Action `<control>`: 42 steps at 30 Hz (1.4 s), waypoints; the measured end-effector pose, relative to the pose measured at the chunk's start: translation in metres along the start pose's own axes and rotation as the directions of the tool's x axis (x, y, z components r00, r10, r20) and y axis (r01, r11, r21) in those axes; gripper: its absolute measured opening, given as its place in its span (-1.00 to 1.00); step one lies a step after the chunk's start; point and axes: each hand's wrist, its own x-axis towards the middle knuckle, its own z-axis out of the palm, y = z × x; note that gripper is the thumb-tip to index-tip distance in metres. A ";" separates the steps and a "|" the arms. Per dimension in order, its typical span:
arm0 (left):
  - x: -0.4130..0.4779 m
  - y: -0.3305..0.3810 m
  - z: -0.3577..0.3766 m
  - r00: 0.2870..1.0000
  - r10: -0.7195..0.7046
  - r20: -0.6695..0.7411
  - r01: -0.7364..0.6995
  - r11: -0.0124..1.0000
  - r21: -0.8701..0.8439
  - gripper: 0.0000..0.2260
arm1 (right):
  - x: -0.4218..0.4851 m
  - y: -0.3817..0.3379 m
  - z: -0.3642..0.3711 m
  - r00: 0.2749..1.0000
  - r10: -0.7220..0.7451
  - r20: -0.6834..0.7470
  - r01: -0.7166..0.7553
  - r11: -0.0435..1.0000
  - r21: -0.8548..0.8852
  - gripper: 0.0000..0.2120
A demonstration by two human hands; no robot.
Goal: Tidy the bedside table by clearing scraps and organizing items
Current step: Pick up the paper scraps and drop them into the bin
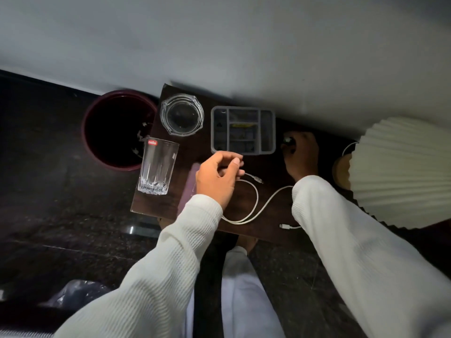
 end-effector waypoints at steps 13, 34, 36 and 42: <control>-0.009 -0.015 0.023 0.999 -0.028 0.017 0.026 0.996 0.080 -0.85 | -0.048 0.025 -0.035 0.992 0.039 0.120 -0.079 0.933 0.351 -0.89; -0.033 -0.015 0.026 0.994 0.042 0.104 -0.071 0.955 0.287 -0.84 | -0.132 -0.045 -0.042 0.988 0.013 0.151 -0.102 0.791 0.604 -0.49; -0.031 -0.015 0.019 0.994 0.075 0.084 -0.097 0.949 0.299 -0.86 | -0.136 -0.052 -0.041 0.983 0.014 0.182 -0.132 0.746 0.652 -0.47; -0.022 -0.010 -0.004 0.989 0.147 0.021 -0.146 0.937 0.318 -0.93 | -0.137 -0.068 -0.031 0.975 0.024 0.220 -0.179 0.672 0.718 -0.50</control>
